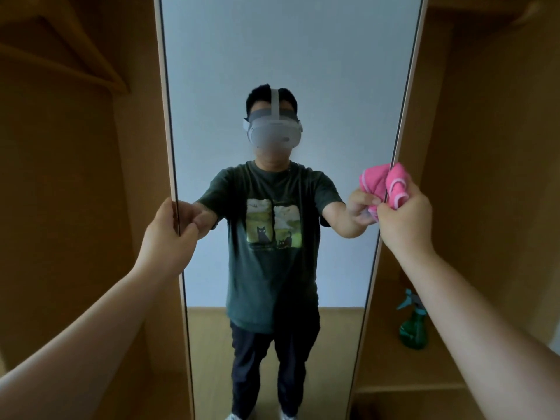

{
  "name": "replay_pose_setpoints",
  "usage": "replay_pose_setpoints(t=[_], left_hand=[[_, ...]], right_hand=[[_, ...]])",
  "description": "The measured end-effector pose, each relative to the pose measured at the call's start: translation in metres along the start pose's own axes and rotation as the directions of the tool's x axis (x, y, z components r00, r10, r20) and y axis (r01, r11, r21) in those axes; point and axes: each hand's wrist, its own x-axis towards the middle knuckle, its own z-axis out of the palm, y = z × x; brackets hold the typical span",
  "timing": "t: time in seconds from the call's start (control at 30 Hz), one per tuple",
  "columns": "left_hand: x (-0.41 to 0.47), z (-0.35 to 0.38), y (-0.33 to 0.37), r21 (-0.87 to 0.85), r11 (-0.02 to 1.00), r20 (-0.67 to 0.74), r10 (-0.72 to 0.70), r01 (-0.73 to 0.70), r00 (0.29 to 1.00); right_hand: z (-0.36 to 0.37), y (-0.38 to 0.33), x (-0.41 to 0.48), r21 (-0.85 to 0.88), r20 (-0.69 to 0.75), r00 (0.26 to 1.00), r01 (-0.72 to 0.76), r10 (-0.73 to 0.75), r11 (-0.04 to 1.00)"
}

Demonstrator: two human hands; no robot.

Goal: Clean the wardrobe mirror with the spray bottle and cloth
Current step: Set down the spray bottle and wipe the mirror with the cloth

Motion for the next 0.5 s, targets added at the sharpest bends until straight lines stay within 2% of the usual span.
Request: replay_pose_setpoints(t=[0.23, 0.5], left_hand=[[-0.01, 0.004, -0.009, -0.053, 0.997, 0.042, -0.052, 0.054, 0.998], [-0.025, 0.006, -0.029, -0.039, 0.991, 0.106, -0.122, 0.127, 0.987]], right_hand=[[0.001, 0.01, -0.012, 0.01, 0.01, 1.0, -0.002, 0.002, 1.0], [0.006, 0.028, -0.035, -0.011, 0.014, 1.0, -0.02, 0.021, 1.0]])
